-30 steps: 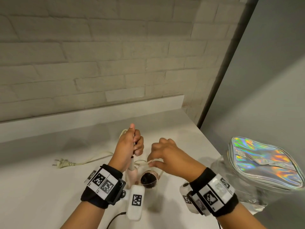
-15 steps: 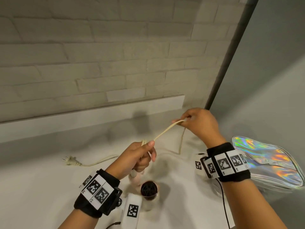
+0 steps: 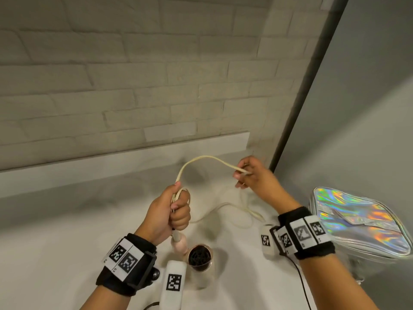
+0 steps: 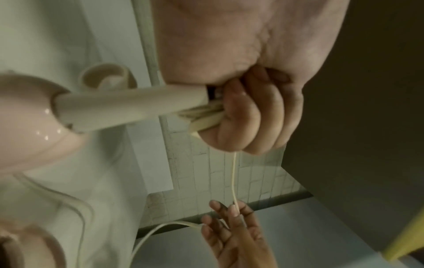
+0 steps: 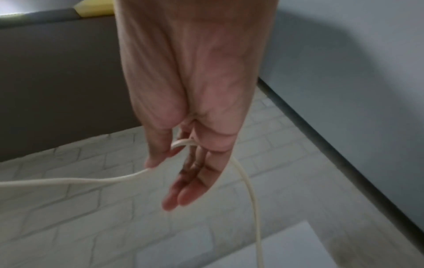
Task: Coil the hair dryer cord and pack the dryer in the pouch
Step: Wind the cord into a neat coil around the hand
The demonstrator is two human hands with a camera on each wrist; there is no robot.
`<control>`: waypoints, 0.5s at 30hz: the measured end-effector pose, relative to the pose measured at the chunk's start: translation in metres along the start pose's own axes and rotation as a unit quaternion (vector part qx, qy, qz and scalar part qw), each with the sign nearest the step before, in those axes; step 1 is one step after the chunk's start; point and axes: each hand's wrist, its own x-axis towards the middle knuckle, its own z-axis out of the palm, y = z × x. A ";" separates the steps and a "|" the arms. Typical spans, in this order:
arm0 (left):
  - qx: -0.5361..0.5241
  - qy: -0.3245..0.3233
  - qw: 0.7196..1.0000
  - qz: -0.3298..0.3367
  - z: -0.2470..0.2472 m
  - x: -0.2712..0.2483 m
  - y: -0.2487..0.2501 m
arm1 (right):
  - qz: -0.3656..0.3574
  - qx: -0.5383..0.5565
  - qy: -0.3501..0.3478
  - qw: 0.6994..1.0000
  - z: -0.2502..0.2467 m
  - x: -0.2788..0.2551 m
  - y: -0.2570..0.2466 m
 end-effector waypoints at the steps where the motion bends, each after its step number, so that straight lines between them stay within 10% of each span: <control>1: -0.012 -0.004 1.000 0.000 0.000 0.001 0.000 | -0.013 -0.003 0.007 1.000 0.007 -0.005 0.004; 5: -0.014 -0.007 1.000 0.012 0.004 0.005 -0.001 | 0.006 -0.026 0.029 0.999 0.026 -0.019 0.014; 10: 0.003 0.062 0.997 0.047 0.012 0.012 0.000 | 0.040 -0.074 -0.229 0.970 0.030 -0.039 0.002; 15: 0.040 0.116 0.990 0.075 0.026 0.025 -0.003 | -0.025 0.007 -0.303 0.953 0.020 -0.049 -0.031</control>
